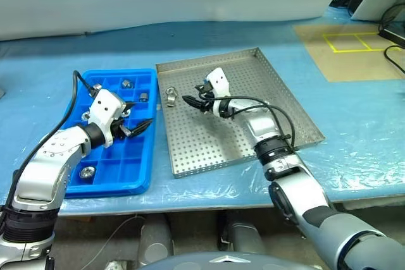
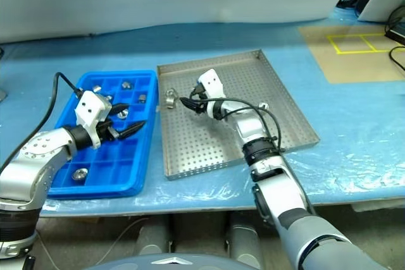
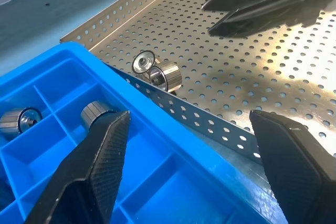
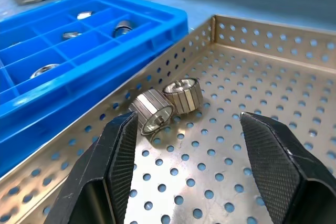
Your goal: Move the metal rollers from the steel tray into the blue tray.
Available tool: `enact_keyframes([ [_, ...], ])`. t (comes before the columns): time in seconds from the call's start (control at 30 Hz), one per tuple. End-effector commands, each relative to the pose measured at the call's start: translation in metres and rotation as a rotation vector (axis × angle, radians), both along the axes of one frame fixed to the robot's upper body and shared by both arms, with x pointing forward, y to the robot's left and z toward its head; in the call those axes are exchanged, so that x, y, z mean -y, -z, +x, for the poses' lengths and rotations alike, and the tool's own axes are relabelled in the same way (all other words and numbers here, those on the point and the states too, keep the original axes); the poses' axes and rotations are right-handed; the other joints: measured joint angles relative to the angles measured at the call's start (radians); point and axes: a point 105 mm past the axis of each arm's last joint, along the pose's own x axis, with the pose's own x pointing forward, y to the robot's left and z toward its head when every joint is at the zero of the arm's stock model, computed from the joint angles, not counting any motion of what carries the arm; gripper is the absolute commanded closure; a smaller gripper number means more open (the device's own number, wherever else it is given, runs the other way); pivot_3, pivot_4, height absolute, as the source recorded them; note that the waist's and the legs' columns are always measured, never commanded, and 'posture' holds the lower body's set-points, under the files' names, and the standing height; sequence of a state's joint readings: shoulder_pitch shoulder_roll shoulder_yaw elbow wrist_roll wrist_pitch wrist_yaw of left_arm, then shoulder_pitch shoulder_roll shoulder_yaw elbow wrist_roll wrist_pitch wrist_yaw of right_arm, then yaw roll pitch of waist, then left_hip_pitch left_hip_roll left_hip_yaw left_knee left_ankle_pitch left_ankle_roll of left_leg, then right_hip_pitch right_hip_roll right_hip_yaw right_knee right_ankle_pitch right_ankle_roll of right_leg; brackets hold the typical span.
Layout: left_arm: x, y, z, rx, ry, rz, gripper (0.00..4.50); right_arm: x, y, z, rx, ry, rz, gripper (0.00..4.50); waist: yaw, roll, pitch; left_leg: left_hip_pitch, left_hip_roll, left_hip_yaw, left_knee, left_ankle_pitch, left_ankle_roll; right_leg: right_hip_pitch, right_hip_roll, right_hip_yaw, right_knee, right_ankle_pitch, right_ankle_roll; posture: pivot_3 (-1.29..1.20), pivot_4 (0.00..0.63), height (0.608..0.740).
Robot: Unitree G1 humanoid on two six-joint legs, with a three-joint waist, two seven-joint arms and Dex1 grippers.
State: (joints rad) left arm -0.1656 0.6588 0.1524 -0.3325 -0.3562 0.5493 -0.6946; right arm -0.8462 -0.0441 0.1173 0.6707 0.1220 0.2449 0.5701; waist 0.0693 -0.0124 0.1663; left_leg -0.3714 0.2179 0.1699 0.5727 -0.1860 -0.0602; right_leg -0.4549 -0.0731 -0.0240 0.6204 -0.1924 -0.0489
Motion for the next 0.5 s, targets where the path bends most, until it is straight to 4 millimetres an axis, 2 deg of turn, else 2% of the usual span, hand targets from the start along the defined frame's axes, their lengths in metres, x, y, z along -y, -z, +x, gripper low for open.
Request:
enact_keyframes([
  [0.03, -0.004, -0.016, 0.000, 0.058, -0.004, -0.006, 0.66, -0.012, -0.022, 0.010, 0.044, 0.035, 0.075, 1.24, 0.000, 0.000, 0.000, 0.000, 0.000, 0.000, 0.000, 0.000, 0.000, 0.000, 0.000, 0.000, 0.000, 0.000, 0.000, 0.11, 0.150, 0.740],
  [0.27, -0.010, -0.016, 0.000, 0.059, -0.028, -0.009, 0.66, -0.039, -0.022, 0.015, 0.011, 0.032, 0.094, 1.24, 0.001, 0.000, 0.000, 0.000, 0.001, 0.000, 0.000, 0.000, 0.000, 0.000, 0.000, -0.001, 0.001, 0.000, -0.001, 0.15, 0.150, 0.740],
  [0.5, -0.013, -0.011, -0.006, 0.051, -0.052, -0.013, 0.66, -0.065, -0.019, 0.009, -0.008, -0.013, 0.078, 1.24, 0.003, 0.000, 0.000, 0.000, 0.001, 0.000, 0.000, 0.000, 0.000, 0.000, 0.000, -0.002, 0.001, -0.001, -0.002, 0.18, 0.150, 0.740],
])
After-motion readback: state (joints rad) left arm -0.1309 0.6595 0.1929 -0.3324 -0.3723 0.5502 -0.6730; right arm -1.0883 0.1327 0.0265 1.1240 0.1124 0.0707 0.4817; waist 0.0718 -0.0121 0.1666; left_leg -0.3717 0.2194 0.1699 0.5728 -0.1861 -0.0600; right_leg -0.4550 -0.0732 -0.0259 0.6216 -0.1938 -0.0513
